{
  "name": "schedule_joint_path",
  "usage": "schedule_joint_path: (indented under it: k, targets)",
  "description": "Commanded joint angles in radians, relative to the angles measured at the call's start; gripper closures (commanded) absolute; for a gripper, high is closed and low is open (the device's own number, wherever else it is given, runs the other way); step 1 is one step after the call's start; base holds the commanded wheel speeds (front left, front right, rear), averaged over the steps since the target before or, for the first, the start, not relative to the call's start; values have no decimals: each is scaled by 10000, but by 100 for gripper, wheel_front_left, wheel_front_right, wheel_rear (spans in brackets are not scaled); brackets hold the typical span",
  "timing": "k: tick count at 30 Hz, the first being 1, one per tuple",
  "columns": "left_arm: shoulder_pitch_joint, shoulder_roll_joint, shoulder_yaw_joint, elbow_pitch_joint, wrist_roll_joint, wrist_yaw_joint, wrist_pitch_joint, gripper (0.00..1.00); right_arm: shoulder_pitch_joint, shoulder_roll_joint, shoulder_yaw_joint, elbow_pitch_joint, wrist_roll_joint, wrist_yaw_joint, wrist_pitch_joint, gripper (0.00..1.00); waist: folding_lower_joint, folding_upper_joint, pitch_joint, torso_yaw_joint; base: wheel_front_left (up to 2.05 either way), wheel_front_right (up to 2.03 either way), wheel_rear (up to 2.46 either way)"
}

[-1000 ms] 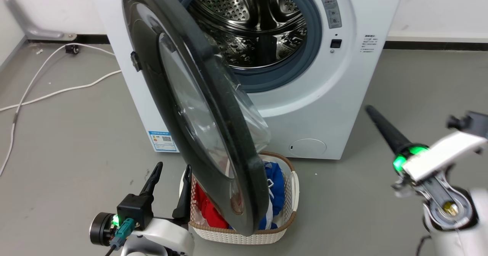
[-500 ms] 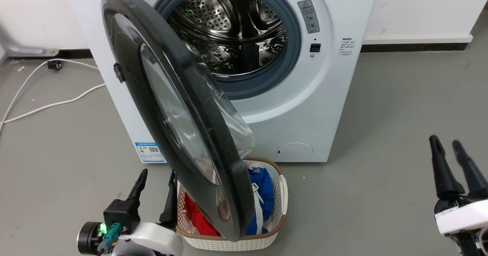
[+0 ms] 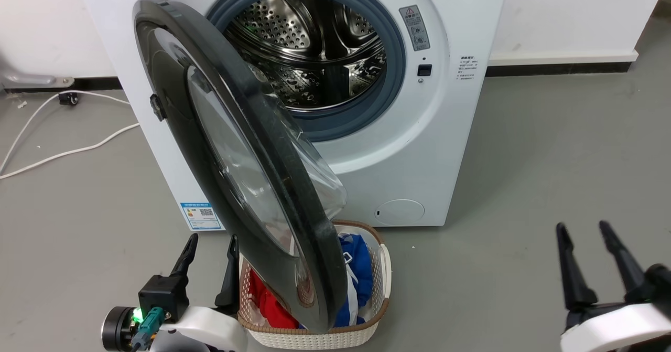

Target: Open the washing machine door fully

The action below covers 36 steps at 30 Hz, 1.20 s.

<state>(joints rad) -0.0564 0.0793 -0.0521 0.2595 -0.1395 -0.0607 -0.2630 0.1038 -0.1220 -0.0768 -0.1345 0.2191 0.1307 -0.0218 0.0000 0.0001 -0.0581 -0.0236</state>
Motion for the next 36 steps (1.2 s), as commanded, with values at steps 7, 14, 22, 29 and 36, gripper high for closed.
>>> schedule_joint_path:
  k: [7, 14, 22, 29, 36]
  targets:
    - [7, 24, -39, -41, 61, 87, -26, 0, -280, 183, 259, 1085, 11, 1, -339, 0, 0, -1, 155, -10, 0, 0, 0]
    - [-75, 63, -109, -65, 35, 124, -26, 0, -555, 181, 240, 1548, -64, 1, -359, 0, 0, -1, 239, 92, 0, 0, 0]
    - [-103, 133, -172, 28, -31, 67, -26, 100, -563, 253, 237, 1510, -190, 1, -363, 0, 0, -1, 251, 91, 0, 0, 0]
    - [-221, 177, -75, -400, -188, 185, 11, 100, -488, 329, 217, 1427, -199, 1, -366, 0, 0, -1, 205, 127, 0, 0, 0]
    - [-671, 195, -54, -2118, -235, 358, 273, 100, -420, 402, 153, 1377, -265, 1, -302, 0, 0, -1, 208, 182, 0, 0, 0]
